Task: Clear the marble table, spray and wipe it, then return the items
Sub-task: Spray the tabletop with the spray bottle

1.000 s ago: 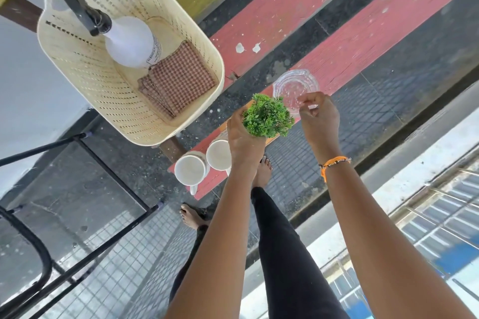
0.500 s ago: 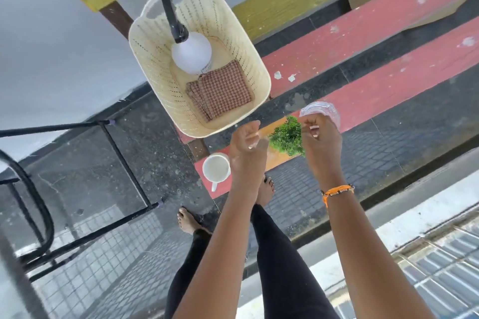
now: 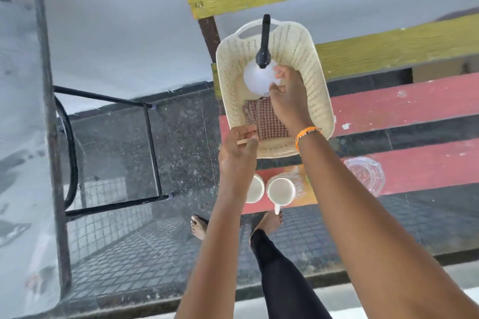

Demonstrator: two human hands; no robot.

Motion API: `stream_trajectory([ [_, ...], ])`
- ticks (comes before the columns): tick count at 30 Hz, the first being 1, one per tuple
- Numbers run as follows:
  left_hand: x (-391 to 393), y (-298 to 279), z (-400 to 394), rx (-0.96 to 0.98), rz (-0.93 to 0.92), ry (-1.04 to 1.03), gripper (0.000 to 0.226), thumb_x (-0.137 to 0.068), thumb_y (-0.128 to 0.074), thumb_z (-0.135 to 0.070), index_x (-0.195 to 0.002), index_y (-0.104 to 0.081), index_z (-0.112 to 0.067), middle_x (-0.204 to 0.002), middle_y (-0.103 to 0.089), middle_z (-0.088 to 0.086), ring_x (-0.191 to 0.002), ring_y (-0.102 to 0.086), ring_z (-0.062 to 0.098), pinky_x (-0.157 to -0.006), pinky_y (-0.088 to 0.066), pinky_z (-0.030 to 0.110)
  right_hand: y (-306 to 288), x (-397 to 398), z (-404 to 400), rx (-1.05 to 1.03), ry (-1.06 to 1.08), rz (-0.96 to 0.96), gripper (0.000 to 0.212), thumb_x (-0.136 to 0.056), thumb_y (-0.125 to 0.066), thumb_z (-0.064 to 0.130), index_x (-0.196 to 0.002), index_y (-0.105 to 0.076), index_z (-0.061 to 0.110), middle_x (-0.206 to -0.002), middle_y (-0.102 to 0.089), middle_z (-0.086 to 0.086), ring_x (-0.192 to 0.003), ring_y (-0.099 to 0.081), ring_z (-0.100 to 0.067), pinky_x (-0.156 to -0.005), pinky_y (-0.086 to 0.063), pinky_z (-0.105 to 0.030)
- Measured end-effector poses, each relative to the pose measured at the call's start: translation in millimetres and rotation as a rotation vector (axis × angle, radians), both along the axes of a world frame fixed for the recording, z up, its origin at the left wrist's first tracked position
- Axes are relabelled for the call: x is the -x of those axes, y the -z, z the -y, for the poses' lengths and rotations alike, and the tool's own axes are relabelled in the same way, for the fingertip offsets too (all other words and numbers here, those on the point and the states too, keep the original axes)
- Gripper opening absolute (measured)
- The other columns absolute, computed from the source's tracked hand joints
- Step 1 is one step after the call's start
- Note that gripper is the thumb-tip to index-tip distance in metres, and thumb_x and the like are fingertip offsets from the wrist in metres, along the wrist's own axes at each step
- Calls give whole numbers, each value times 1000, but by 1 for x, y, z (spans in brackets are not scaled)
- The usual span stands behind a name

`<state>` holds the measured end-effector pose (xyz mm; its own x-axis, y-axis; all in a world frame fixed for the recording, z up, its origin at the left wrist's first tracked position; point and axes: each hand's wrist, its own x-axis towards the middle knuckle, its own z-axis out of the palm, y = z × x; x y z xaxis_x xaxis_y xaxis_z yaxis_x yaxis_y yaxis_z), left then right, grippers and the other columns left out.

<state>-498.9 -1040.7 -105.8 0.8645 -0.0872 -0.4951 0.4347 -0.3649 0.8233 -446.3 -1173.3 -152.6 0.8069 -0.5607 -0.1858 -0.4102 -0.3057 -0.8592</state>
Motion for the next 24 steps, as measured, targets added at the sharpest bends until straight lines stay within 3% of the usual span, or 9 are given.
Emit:
stream_trajectory([
  [3, -4, -1, -6, -20, 12, 33, 19, -89, -54, -13, -104, -63, -20, -101, -64, -4, -81, -56, 3, -68, -41, 9, 7, -38, 7, -5, 19, -16, 48, -84, -47, -6, -130, -47, 8, -129, -48, -12, -112, -51, -18, -98, -42, -29],
  [6, -4, -5, -13, -24, 24, 57, 20, -90, -53, -13, -107, -63, -17, -104, -63, -6, -88, -55, 2, -67, -40, 1, 16, -59, 6, -5, 16, -54, 41, -82, -46, -8, -117, -56, 10, -115, -49, -9, -86, -49, -7, -93, -40, -22],
  [9, -2, -8, -22, -6, -4, 45, 21, -91, -52, -16, -109, -62, -20, -107, -63, -6, -94, -58, 7, -73, -42, 14, 24, -64, 6, 32, 56, -30, 26, -81, -59, 2, -106, -62, 10, -102, -43, -2, -83, -53, -19, -92, -45, -31],
  [13, 3, -13, -33, 35, -54, 10, 18, -92, -53, -20, -108, -62, -23, -108, -63, -6, -99, -59, 9, -80, -44, 20, 20, -46, -3, 82, 110, 95, 22, -83, -57, -1, -102, -66, 5, -100, -49, -3, -84, -51, -16, -85, -46, -28],
  [17, 8, -26, -48, 83, -97, 11, 19, -93, -52, -20, -108, -63, -21, -108, -65, -5, -100, -60, 9, -76, -42, 15, -20, -30, -22, 106, 58, 216, 20, -83, -55, -2, -100, -64, 4, -98, -54, -2, -85, -52, -17, -76, -41, -16],
  [21, 11, -52, -78, 129, -81, -6, 15, -92, -53, -25, -103, -64, -28, -107, -65, -11, -101, -60, 12, -83, -46, 23, -86, -4, -53, 90, -22, 323, 14, -87, -52, 5, -99, -58, 9, -97, -60, -9, -84, -49, -8, -73, -36, -8],
  [24, 11, -80, -117, 178, -15, -49, 16, -92, -54, -25, -100, -65, -32, -104, -66, -13, -98, -62, 16, -92, -46, 32, -129, 17, -94, 122, -100, 346, 14, -84, -52, 4, -94, -52, 14, -97, -56, -12, -85, -49, -17, -72, -37, -16],
])
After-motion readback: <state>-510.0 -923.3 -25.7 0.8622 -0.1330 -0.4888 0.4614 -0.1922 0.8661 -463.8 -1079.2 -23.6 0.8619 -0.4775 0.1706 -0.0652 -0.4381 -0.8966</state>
